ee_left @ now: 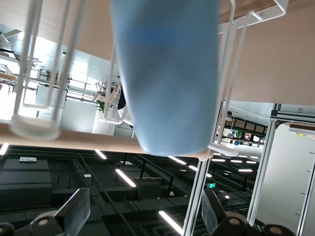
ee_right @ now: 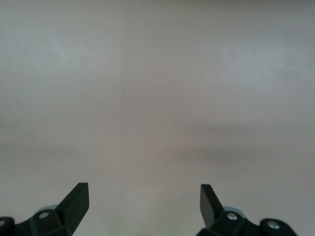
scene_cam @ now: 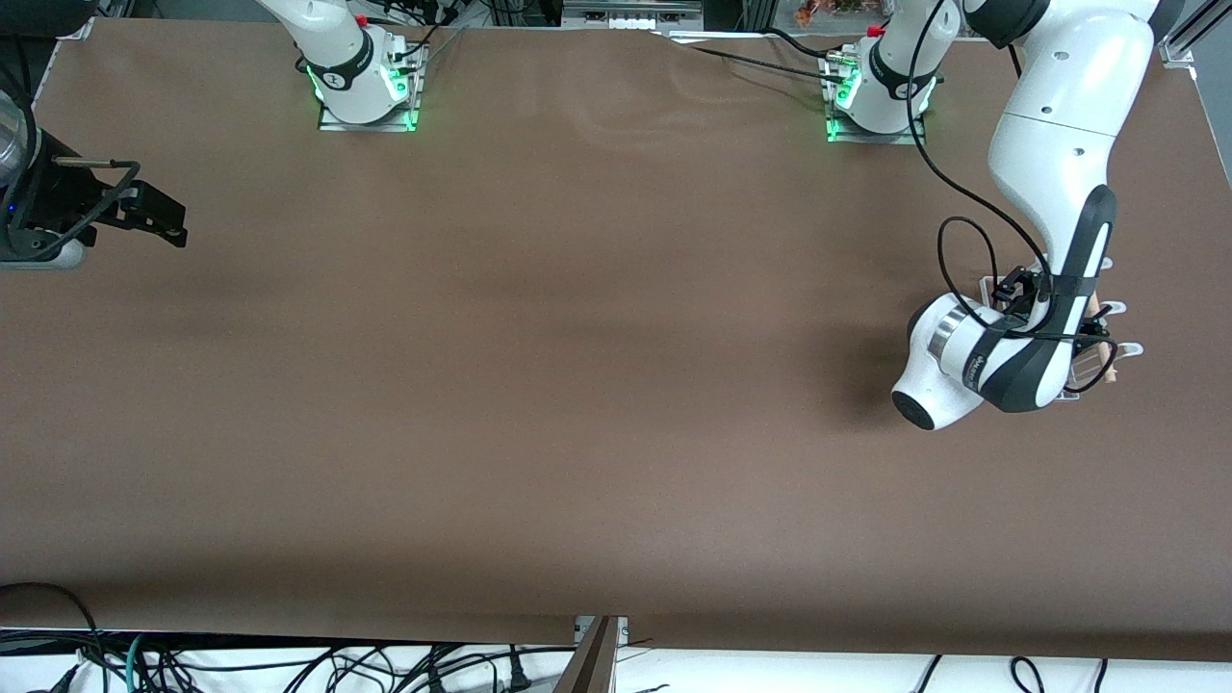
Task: Transfer cup to left arm and place on rack
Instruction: 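Hang the cup upside down on the rack prongs with the left gripper, then open the left gripper and release the cup on the rack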
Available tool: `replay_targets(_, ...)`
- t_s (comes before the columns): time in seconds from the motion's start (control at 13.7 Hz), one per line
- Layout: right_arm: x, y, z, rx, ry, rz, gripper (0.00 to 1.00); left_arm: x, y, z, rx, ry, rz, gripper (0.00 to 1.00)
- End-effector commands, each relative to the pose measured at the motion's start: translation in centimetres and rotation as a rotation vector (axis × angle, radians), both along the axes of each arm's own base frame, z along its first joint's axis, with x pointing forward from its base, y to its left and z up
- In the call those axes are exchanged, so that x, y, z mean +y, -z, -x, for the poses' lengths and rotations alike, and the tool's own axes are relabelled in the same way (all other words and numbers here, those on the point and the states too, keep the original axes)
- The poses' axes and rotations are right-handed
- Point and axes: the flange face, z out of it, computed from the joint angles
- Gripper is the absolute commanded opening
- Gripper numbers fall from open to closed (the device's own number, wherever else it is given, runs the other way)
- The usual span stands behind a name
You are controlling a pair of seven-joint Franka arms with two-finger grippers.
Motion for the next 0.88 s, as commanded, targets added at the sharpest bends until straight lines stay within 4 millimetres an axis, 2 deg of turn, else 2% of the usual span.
replay_targets(0.0, -0.2, -0.8, 0.4, -0.001, -0.008, 0.000, 1.00, -0.1, -0.7, -0.2, -0.015, -0.006, -0.006, 1.00)
replay_targets(0.15, -0.2, -0.8, 0.4, -0.001, -0.008, -0.002, 1.00, 0.3, -1.6, -0.3, -0.042, -0.054, 0.040, 1.00)
replay_targets(0.29, -0.1, -0.8, 0.4, -0.001, -0.010, 0.000, 1.00, -0.3, -3.6, -1.1, -0.094, -0.092, 0.087, 1.00)
replay_targets(0.51, -0.2, -0.8, 0.4, -0.004, -0.009, -0.002, 1.00, -1.7, -7.6, -3.2, -0.216, -0.183, 0.241, 1.00)
replay_targets(0.59, -0.1, -0.8, 0.4, -0.003, -0.008, -0.002, 1.00, -2.5, -9.5, -3.8, -0.279, -0.218, 0.311, 1.00)
replay_targets(0.8, -0.2, -0.6, 0.3, 0.002, -0.005, -0.012, 1.00, -3.5, -13.3, -4.5, -0.495, -0.362, 0.439, 1.00)
